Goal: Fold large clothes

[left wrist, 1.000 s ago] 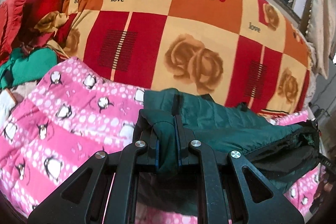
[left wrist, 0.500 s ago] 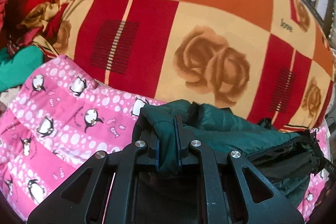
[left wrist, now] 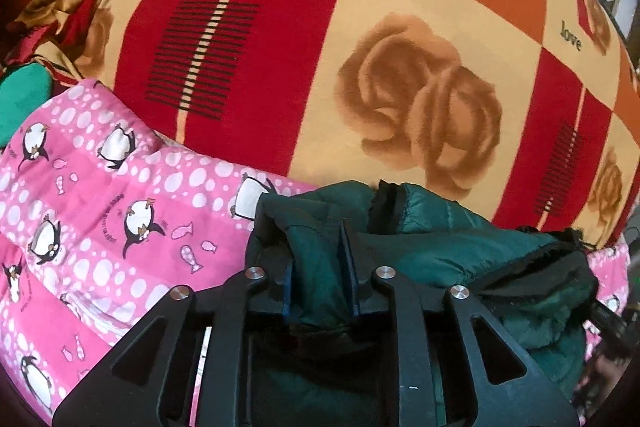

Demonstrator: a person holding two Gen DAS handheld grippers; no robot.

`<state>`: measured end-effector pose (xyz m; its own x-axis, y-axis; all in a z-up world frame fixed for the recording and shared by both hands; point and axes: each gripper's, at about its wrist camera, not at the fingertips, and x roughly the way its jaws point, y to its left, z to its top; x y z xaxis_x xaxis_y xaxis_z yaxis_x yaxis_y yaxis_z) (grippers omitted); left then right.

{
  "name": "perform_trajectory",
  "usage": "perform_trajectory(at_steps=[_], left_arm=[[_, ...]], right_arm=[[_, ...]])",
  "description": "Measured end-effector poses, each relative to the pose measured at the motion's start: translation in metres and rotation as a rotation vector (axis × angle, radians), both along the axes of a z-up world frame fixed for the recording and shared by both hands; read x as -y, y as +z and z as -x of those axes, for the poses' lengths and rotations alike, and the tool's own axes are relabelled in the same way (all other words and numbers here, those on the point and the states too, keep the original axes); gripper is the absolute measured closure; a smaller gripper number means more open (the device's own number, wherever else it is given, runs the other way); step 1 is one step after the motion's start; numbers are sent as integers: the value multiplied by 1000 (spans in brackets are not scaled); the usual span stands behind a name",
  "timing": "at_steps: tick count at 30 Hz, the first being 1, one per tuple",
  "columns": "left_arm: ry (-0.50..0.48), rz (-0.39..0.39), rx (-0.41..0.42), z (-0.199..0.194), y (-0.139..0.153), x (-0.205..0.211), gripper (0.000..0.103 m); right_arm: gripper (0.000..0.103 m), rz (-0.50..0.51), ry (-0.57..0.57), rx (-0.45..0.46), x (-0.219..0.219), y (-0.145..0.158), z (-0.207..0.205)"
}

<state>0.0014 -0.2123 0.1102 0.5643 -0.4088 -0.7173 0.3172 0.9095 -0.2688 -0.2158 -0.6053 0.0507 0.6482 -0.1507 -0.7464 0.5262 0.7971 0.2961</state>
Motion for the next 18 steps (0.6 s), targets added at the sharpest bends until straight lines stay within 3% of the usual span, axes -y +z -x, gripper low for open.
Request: perform_trajectory(at_steps=[2, 3, 4, 6, 8, 12, 14, 16, 17, 18], left_arm=[[-15, 15, -8, 1, 5, -4, 73], [-22, 34, -3, 5, 11, -8, 60], [-20, 43, 6, 7, 15, -11, 40], [14, 67, 74, 19, 29, -24, 17], [18, 92, 120, 29, 38, -32, 16], [-12, 66, 108, 38, 41, -28, 16], [-22, 47, 99, 39, 37, -23, 16], [-31, 27, 90, 41, 31, -16, 16], [-32, 22, 85, 42, 29, -14, 16], [-36, 14, 74, 42, 24, -8, 16]], right_arm=[[78, -15, -4, 0, 2, 0, -1], [78, -17, -6, 1, 2, 0, 0], [78, -13, -5, -1, 2, 1, 0], [77, 1, -6, -2, 0, 1, 0], [77, 12, -11, -1, -2, 1, 2], [72, 1, -23, -8, -3, 8, 1], [67, -13, -40, 35, -4, 19, 8], [45, -15, -50, 86, -6, 33, 19], [21, -8, -55, 105, -8, 38, 24], [14, 18, -71, 128, -11, 47, 31]])
